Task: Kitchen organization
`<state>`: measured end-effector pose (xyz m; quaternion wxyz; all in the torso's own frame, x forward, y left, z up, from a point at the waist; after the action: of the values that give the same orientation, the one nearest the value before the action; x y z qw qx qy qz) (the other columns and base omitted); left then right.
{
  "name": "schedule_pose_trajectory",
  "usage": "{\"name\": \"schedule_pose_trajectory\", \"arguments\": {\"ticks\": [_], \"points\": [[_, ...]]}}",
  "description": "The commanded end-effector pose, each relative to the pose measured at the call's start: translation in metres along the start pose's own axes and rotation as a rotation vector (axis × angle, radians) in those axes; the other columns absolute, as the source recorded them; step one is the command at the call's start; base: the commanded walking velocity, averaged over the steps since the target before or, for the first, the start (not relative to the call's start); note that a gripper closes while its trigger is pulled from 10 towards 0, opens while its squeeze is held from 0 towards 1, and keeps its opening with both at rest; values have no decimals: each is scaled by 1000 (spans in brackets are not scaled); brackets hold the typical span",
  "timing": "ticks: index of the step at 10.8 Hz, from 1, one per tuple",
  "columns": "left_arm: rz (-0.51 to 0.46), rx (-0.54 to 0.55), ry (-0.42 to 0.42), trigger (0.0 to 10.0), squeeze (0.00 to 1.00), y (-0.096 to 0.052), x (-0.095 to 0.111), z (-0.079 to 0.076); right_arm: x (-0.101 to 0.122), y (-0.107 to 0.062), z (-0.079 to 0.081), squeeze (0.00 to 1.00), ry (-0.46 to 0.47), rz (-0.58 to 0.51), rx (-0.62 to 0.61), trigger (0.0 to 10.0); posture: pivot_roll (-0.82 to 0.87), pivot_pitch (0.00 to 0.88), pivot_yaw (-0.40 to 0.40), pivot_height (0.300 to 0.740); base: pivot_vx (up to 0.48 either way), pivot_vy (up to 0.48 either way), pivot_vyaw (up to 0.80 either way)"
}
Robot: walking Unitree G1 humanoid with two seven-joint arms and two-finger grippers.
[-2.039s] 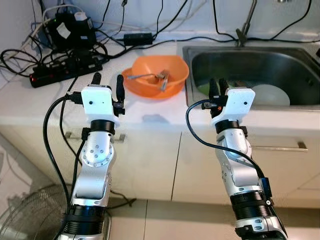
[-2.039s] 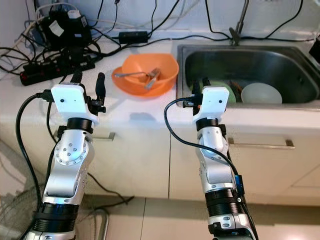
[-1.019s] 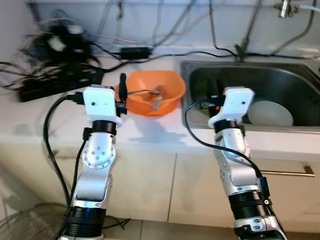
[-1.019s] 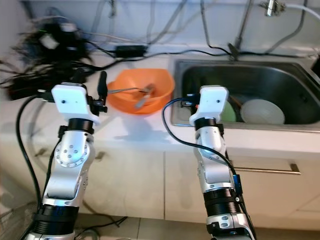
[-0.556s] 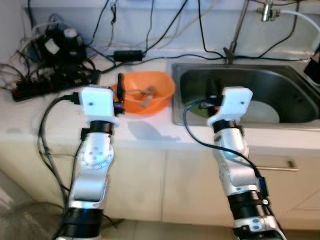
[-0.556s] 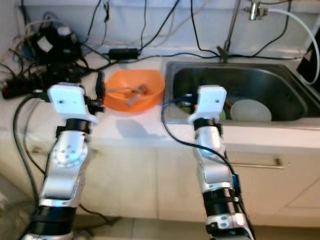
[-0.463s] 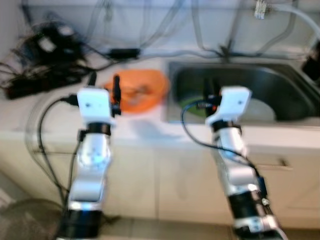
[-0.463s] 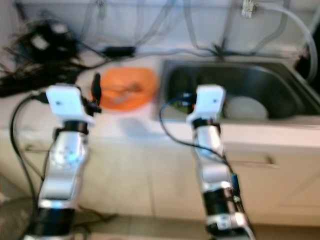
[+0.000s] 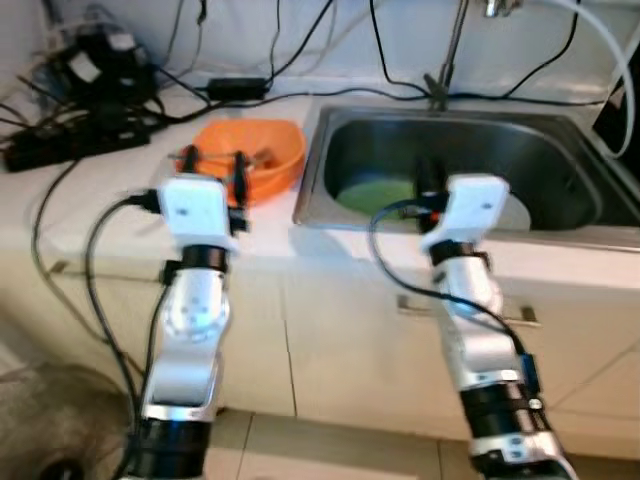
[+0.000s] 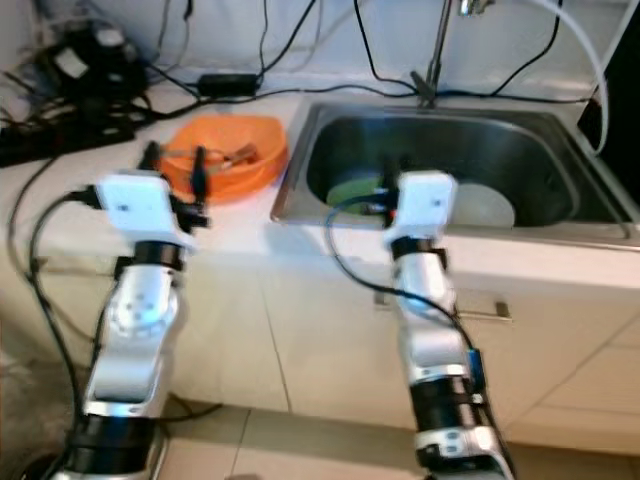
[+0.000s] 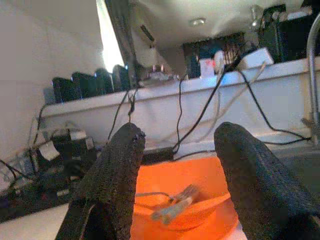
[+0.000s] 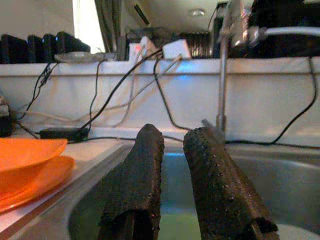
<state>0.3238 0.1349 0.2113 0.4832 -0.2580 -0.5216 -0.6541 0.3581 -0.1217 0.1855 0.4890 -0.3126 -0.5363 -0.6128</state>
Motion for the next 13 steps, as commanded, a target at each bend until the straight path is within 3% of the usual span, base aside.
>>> {"name": "schedule_pose_trajectory", "arguments": {"ticks": [1,6,7,10,13], "points": [[14,7,7,10000,0,1,-2,4,0,2,5,0,13,4,15,10000,135,0,36,740,0,0,0],[54,-45,15,10000,0,-8,-15,-3,-4,0,6,0,10,23,25,10000,136,0,37,740,0,0,0],[61,-33,-15,10000,0,-7,-15,-3,-5,0,7,0,13,29,31,10000,136,0,37,740,0,0,0],[135,-45,7,10000,0,-18,-34,-8,-12,-2,13,0,17,61,65,10000,136,0,36,740,0,0,0],[125,-63,30,10000,0,-10,-38,-11,-13,-2,13,0,21,61,64,10000,139,0,35,740,0,0,0]]}}
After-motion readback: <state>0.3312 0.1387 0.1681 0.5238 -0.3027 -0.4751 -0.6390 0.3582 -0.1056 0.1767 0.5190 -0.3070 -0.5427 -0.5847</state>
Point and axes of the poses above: a point about 5 cm out from each wrist's last joint towards the gripper, its own y axis pointing out of the wrist towards the gripper, its own x axis along the axis of the wrist's last joint, z = x × y, the point moved 3 cm from there along y, pointing out of the wrist towards the gripper, and after that the axes turned 14 degrees about y, right-handed, at the moved point
